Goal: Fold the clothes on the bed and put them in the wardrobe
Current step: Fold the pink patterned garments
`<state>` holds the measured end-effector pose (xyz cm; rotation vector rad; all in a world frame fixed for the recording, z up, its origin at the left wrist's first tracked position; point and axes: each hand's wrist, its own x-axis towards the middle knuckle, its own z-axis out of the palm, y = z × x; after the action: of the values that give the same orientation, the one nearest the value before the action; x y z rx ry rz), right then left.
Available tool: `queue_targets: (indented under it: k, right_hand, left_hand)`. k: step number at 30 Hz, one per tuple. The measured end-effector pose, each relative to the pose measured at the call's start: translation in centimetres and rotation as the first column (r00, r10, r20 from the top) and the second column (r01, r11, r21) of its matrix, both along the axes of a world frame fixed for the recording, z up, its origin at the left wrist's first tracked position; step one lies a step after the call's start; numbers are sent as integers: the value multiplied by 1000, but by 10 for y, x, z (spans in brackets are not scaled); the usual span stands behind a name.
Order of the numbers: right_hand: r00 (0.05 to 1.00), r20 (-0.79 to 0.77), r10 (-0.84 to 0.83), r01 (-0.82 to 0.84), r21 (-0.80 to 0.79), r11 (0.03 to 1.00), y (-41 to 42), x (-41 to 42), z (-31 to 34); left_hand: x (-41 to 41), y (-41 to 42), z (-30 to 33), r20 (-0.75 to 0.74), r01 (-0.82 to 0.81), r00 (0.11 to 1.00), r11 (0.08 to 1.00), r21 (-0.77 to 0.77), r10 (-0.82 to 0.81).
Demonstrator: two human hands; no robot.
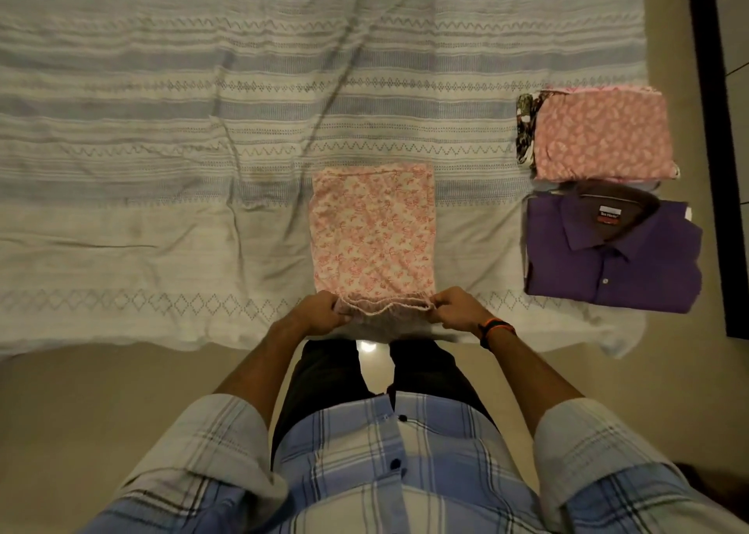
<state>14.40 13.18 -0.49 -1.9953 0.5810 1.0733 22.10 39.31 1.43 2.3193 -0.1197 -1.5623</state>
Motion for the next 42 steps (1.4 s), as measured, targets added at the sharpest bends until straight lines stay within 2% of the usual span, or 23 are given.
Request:
queue_targets:
  k: [5,11,16,20,26,33,37,39,42]
  right_hand:
    - [1000,4,-11,11,3,1000,-5,25,-2]
    - [975,131,-181,189,-49,981,-11,81,-14]
    - [940,233,-248,274,-88,958,-15,135,-29]
    - [923,240,-300,328,-84,941,-14,174,-42]
    - [934,236,-269,310,-154,938,-13,211,-66]
    - [885,319,-339,407,-177,896,-10,216,-77]
    - [876,349,-334,430,-246,869,-6,191,-83]
    - [890,311,-333,424,-299,855,-4,178,-88]
    - [892,267,-364,435,-295,850,-3,166,-96]
  left_hand:
    - [18,-3,-6,-23,-88,996,996,-25,87]
    - [68,-21,-13,175,-252,950,966,-49,257]
    - [114,-31,-30,257,-363,888,925,-116,381]
    - [142,-40,-46,291,-424,851,899,-110,437]
    - [173,-46,-72,315,-478,812,869,-123,491]
    - [181,-49,-91,350,-571,735,808,-142,581]
    - [164,-44,-97,492,-627,680,779,5,544]
    - [155,-36,-103,449,-662,684,748,49,575]
    - [145,-27,-110,367,-688,683,725,32,631]
